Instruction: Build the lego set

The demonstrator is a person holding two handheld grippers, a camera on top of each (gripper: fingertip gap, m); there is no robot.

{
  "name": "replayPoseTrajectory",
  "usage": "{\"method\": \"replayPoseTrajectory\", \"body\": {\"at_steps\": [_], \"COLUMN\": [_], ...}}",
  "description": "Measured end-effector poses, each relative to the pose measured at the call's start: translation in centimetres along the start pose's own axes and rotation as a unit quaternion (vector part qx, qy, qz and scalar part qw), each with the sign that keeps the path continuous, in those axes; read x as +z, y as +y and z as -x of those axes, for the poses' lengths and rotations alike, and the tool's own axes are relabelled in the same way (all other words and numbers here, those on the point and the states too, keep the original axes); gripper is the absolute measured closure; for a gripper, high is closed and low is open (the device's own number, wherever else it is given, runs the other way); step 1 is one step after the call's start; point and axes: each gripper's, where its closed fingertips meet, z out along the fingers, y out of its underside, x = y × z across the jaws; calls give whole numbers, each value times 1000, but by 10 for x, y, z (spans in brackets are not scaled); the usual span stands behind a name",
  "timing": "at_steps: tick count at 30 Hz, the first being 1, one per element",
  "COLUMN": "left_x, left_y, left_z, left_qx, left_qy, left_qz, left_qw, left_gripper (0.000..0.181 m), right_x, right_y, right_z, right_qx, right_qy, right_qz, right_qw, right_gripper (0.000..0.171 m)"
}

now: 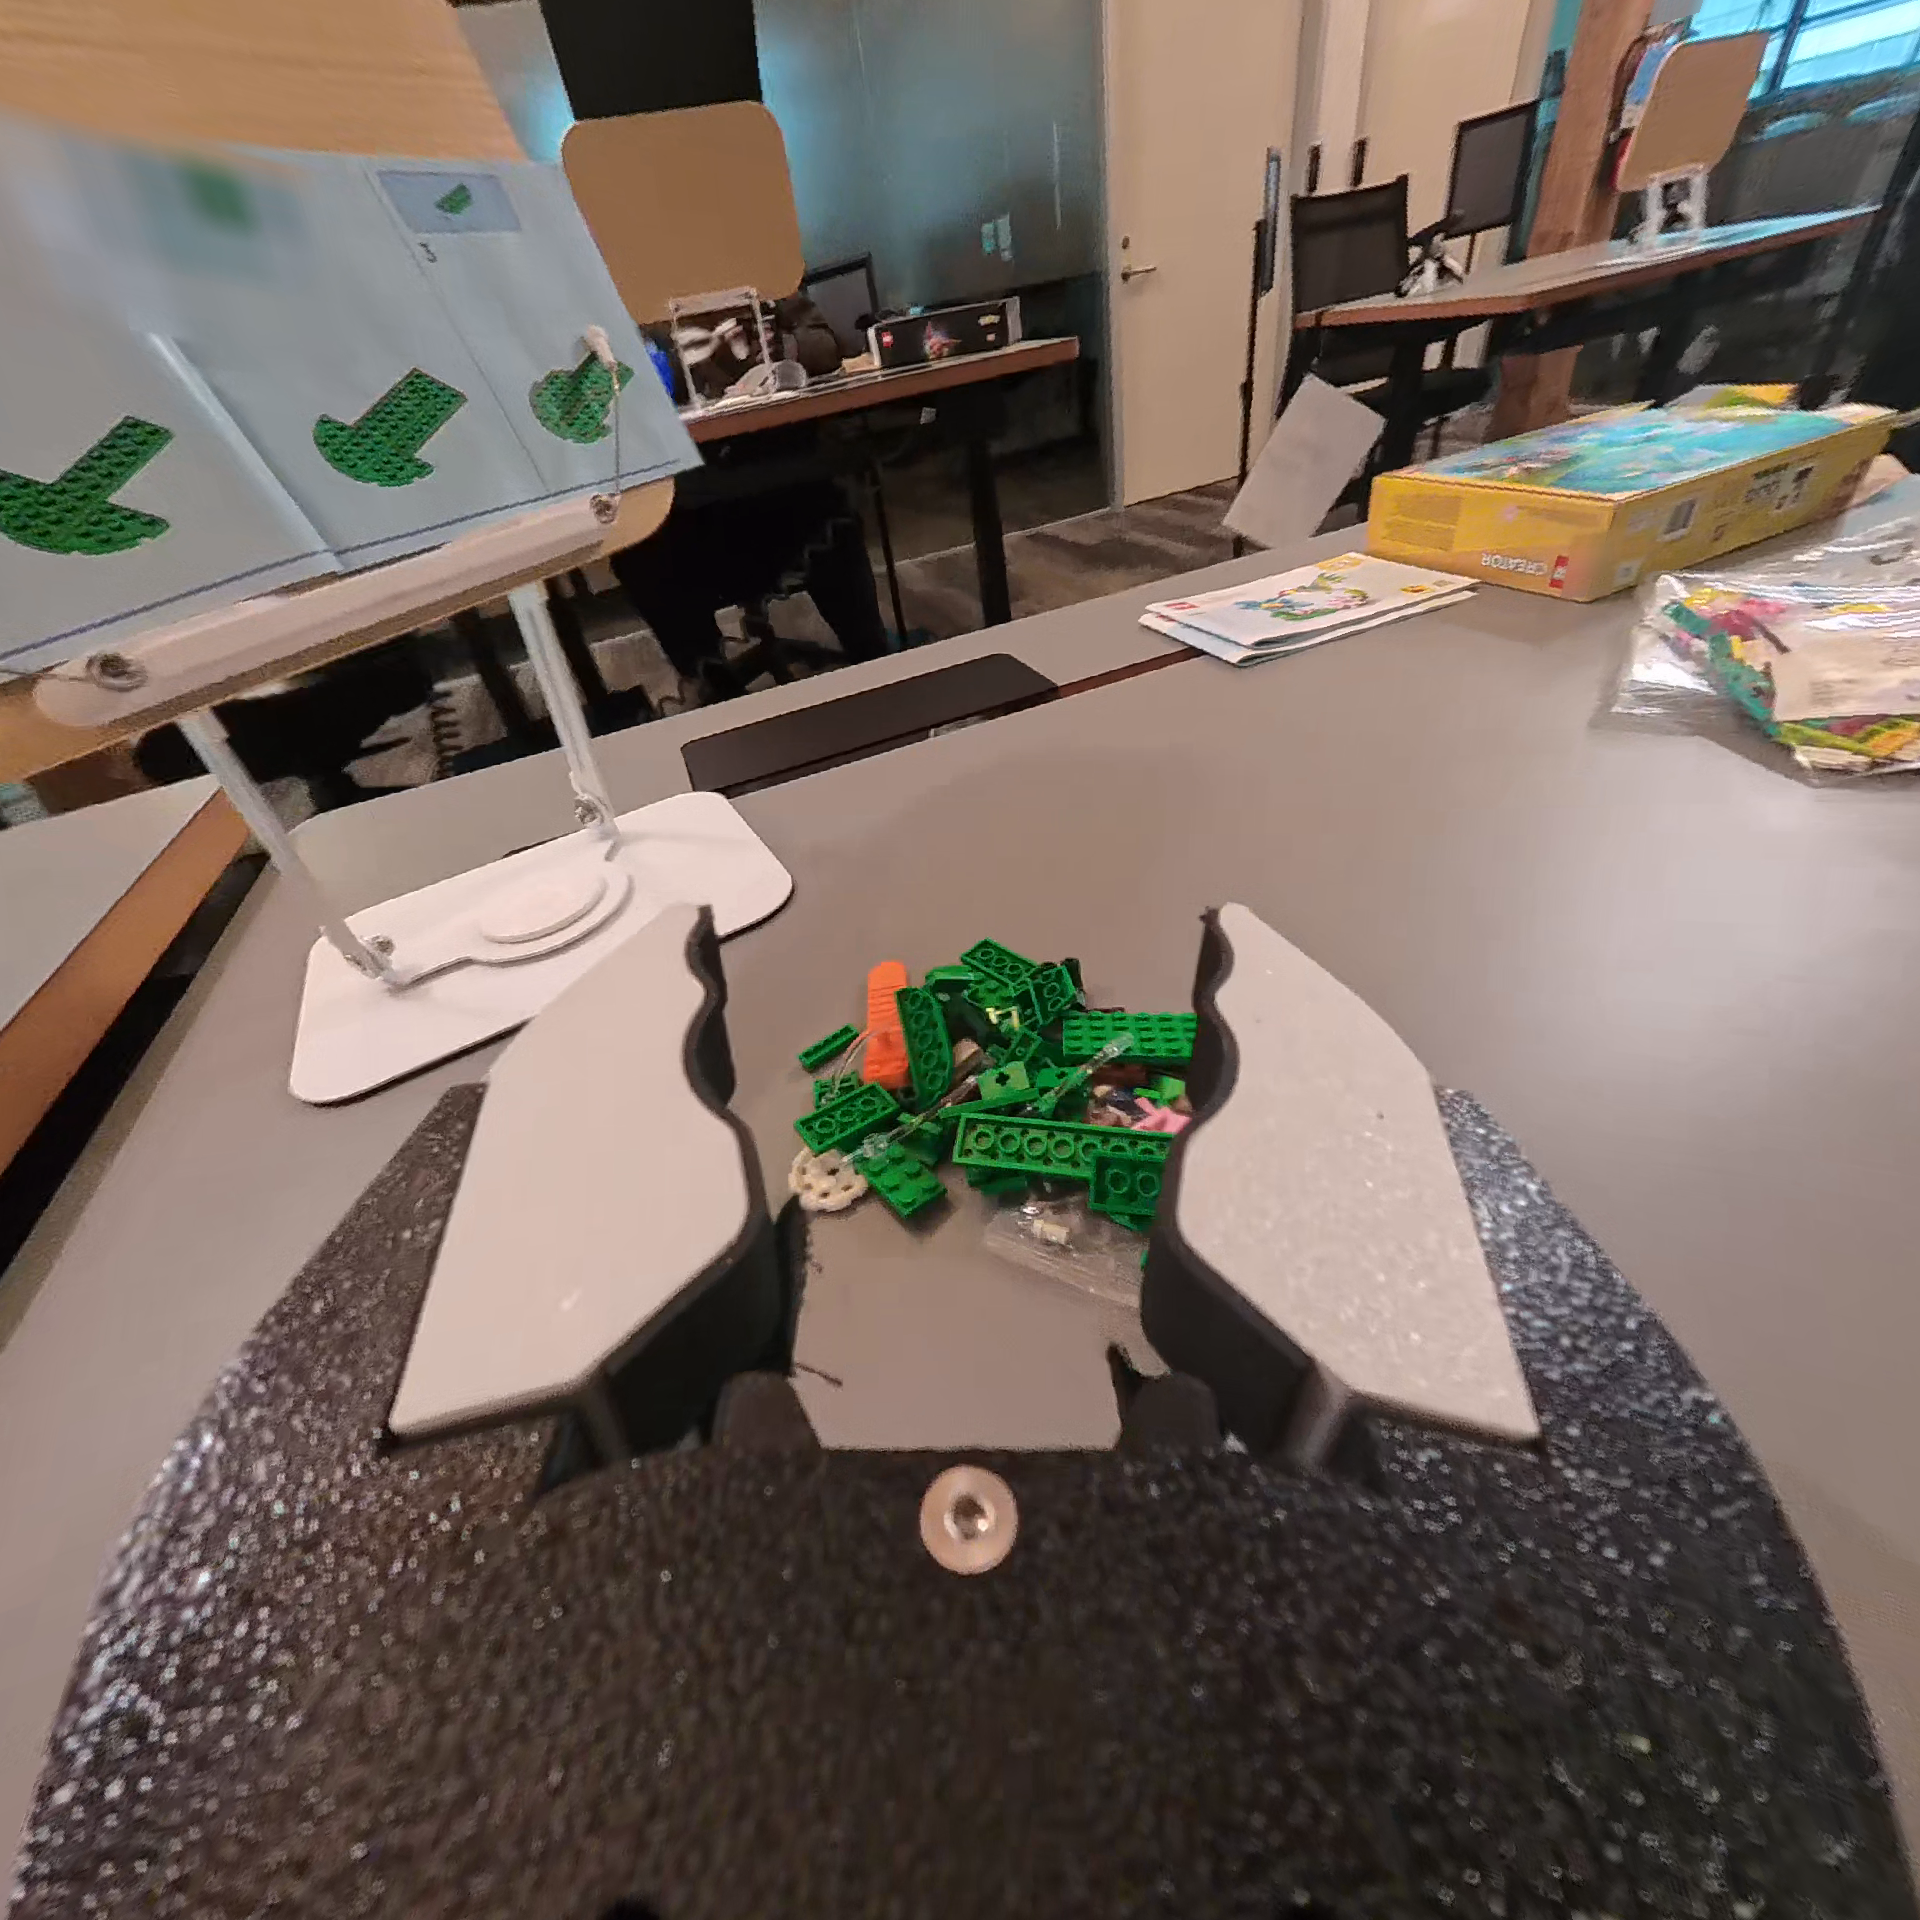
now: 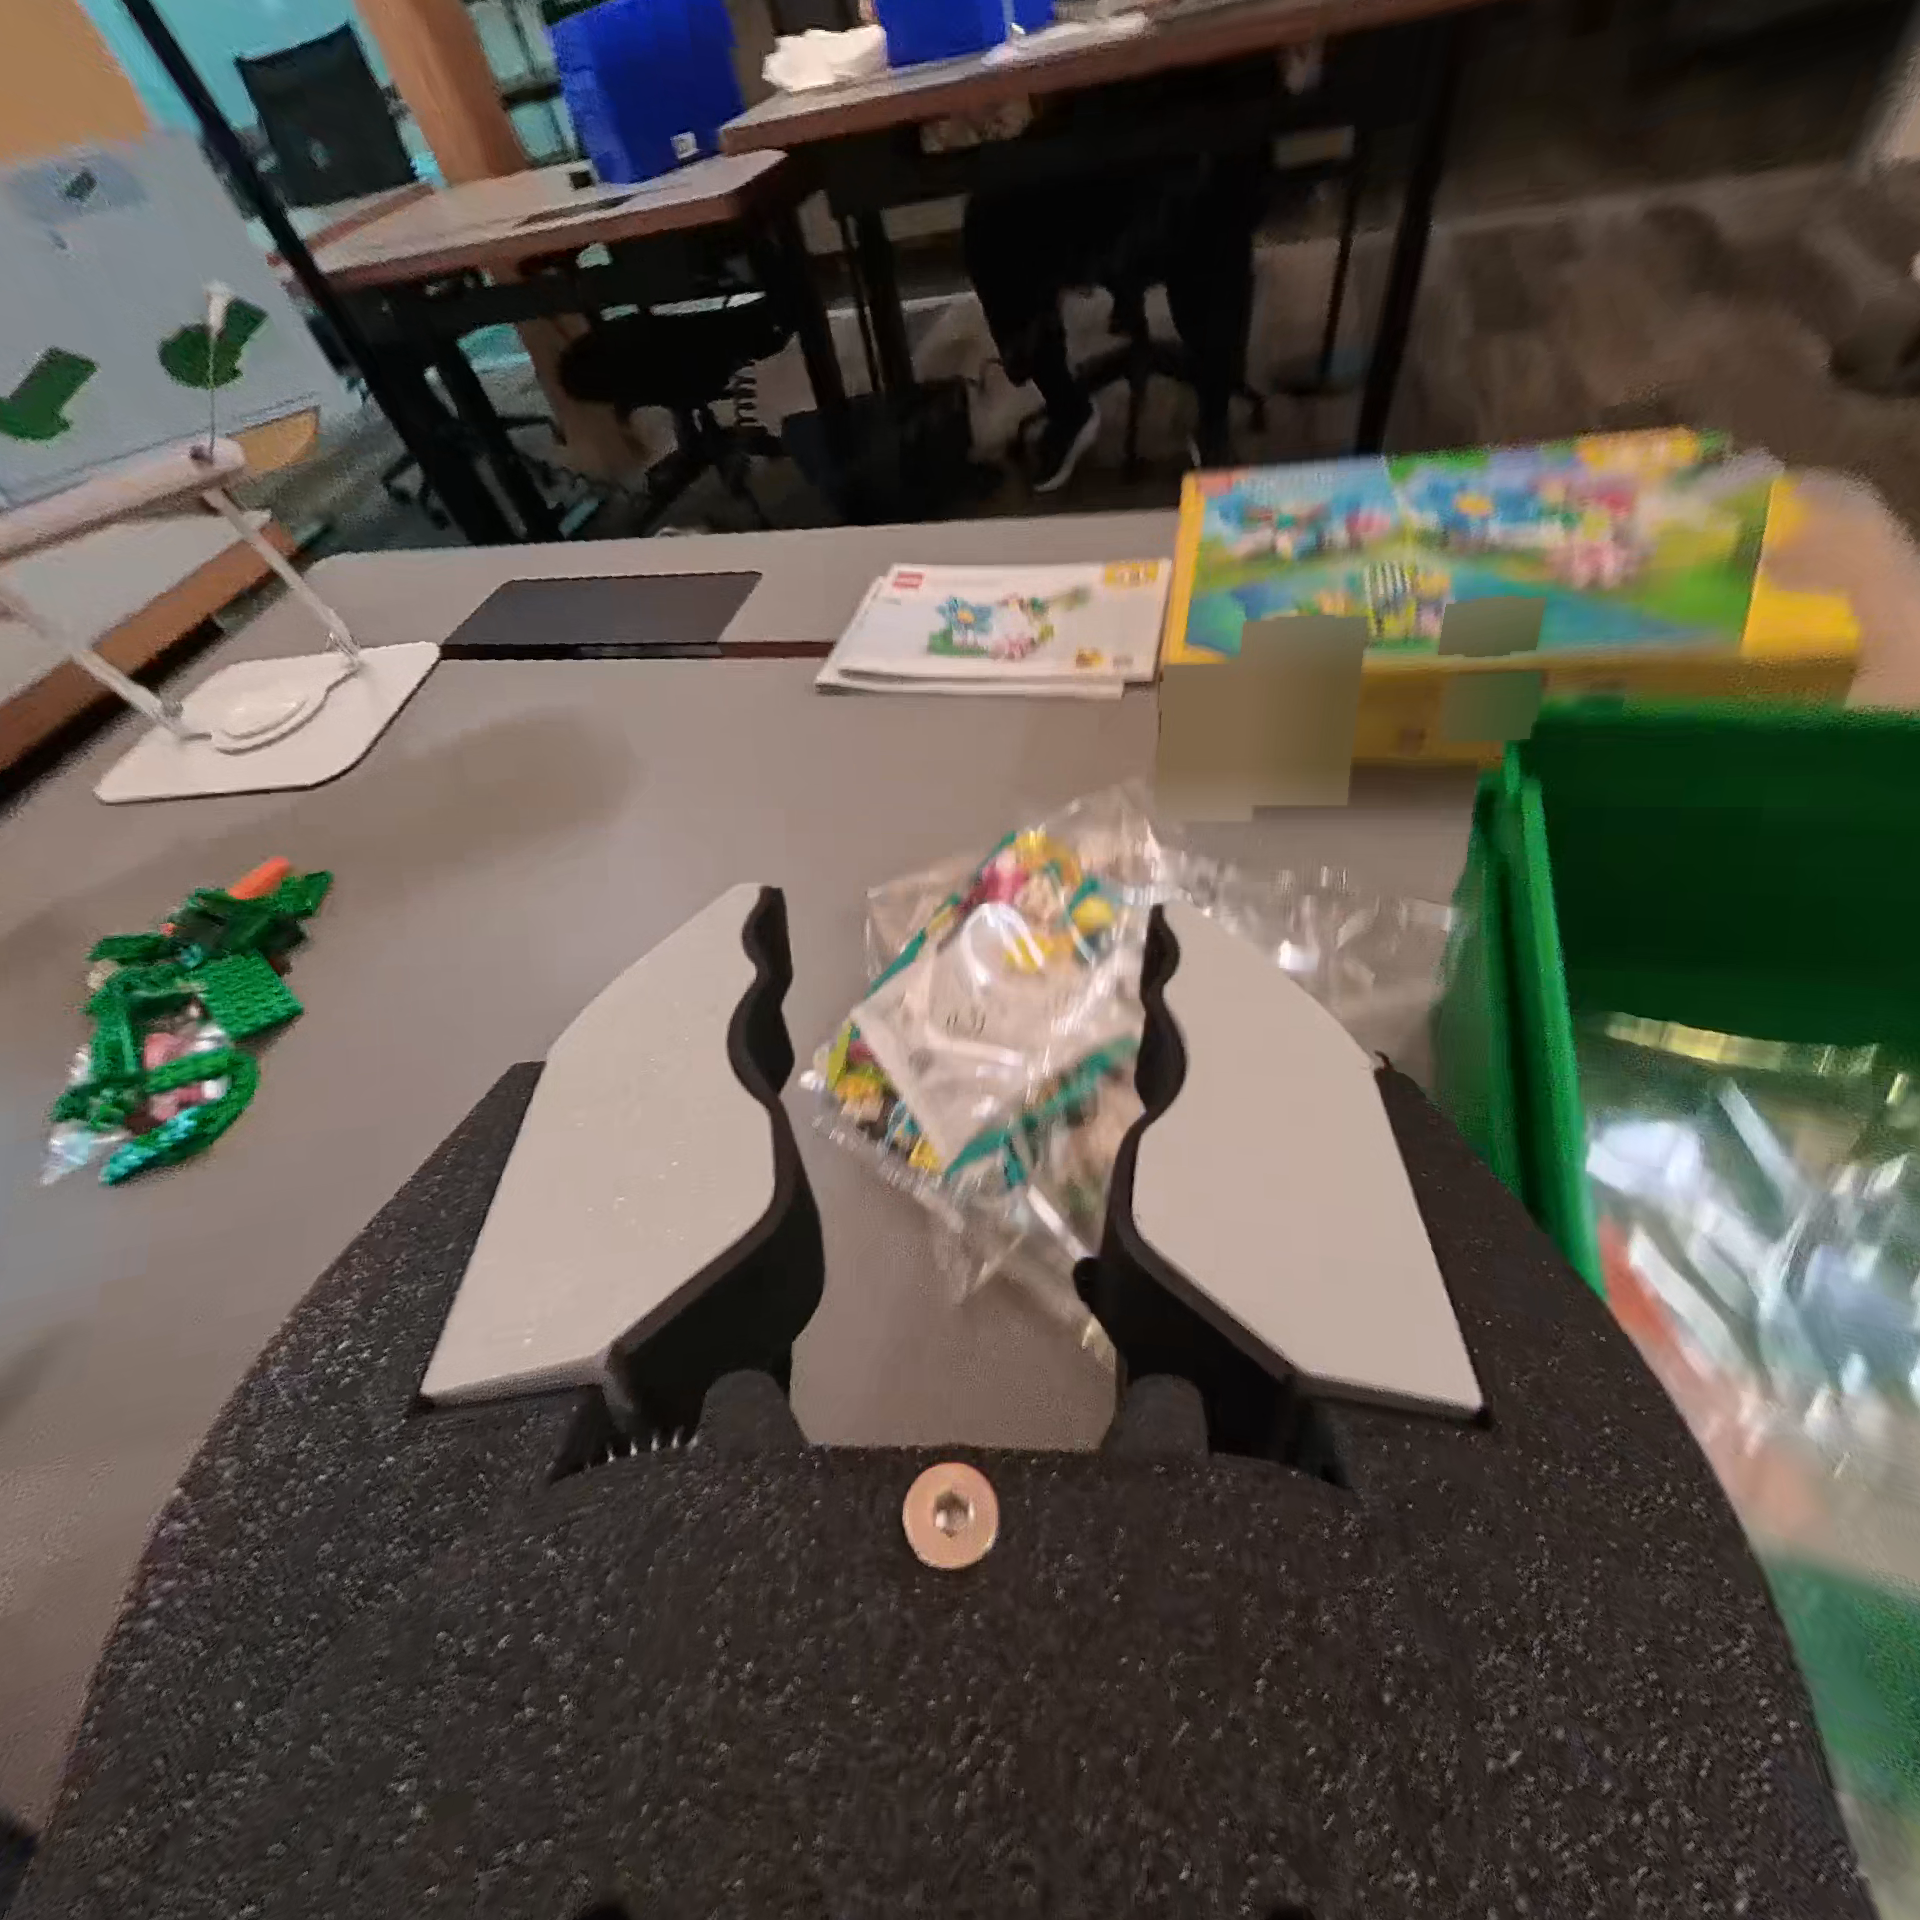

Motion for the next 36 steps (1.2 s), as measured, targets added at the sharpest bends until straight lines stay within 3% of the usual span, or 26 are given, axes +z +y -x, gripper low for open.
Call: {"method": "replayPoseTrajectory", "body": {"at_steps": [6, 13, 17, 19, 21, 23, 24, 30, 36], "left_x": [15, 22, 21, 20, 19, 18, 19, 24, 28], "left_y": [-5, -14, -10, -8, -7, -6, -5, 2, 3], "left_z": [-31, -60, -69, -70, -71, -72, -72, -87, -97], "left_qx": [52, 58, 67, 73, 73, 69, 66, 60, 64], "left_qy": [66, 120, 133, 135, 136, 139, 141, 162, 168], "left_qz": [-10, -31, -23, -19, -16, -13, -10, 7, 12], "left_qw": [996, 991, 989, 988, 988, 988, 988, 985, 984], "left_gripper": [98, 99, 100, 100, 101, 102, 102, 106, 107], "right_x": [-15, -3, 14, 19, 22, 23, 23, 23, 20], "right_y": [95, 139, 145, 144, 142, 138, 136, 114, 116], "right_z": [-19, -48, -56, -59, -61, -58, -55, -17, 32], "right_qx": [98, 143, 192, 212, 215, 196, 181, 75, 51], "right_qy": [56, 116, 104, 93, 83, 63, 53, -56, -171], "right_qz": [81, 123, 120, 109, 105, 101, 99, 71, 113], "right_qw": [990, 975, 969, 967, 967, 973, 977, 993, 978], "right_gripper": [112, 110, 103, 107, 128, 165, 171, 171, 171]}}
